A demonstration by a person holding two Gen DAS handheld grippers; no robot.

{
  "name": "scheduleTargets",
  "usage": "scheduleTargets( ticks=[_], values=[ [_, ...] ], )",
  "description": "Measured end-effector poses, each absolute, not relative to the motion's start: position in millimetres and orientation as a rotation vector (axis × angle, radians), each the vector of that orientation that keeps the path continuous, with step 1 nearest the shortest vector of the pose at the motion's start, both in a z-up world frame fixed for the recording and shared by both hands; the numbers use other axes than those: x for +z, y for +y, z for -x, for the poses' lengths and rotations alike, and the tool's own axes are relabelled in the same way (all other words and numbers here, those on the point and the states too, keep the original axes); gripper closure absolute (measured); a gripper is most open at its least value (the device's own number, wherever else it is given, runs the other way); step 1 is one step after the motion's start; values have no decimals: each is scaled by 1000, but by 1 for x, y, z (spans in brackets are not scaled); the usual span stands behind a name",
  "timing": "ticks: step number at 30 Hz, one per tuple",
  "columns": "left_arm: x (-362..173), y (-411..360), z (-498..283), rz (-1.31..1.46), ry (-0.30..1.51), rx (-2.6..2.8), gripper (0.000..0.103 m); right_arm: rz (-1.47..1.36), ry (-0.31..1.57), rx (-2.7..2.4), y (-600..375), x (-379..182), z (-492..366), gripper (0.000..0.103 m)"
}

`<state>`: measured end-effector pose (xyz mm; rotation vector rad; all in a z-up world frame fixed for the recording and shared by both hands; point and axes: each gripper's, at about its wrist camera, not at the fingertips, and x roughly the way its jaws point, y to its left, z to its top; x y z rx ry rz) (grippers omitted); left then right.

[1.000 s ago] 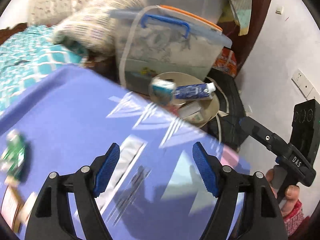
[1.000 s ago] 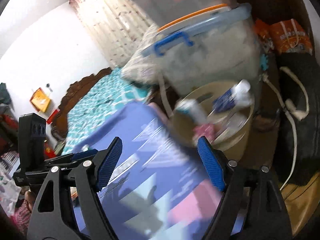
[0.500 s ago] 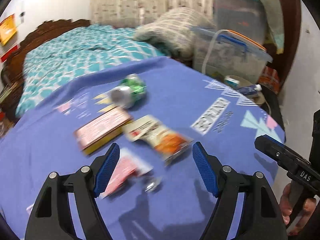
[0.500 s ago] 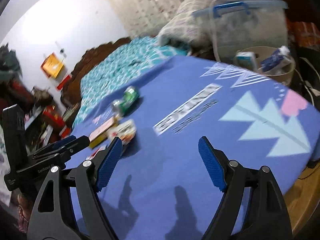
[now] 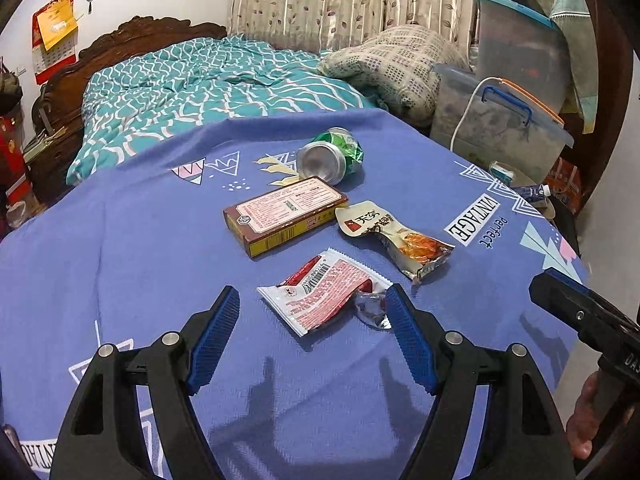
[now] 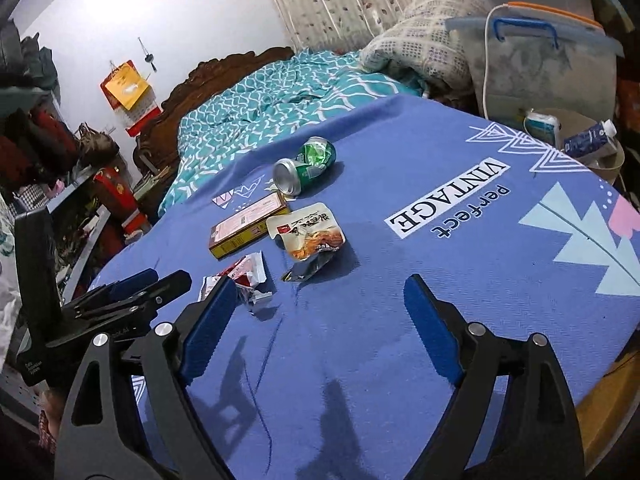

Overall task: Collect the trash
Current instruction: 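Move both tools back over the remaining snack packets on the bedspread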

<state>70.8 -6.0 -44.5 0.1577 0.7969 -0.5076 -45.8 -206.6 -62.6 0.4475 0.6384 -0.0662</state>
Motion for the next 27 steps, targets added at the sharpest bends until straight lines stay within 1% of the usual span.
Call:
scheduleTargets(
  ticks=[18,22,27],
  values=[
    [-43,-19,-66,-194,786,-511,31,-492,619,-88,-220,-65,55,16],
    [-44,-20,-66,-196,786,-511,27,-496,609,-89,-221,-65,57,16],
    [-44,-21,-66,-197,788,-506,26,-509,598,-94,-224,-66,59,16]
  ],
)
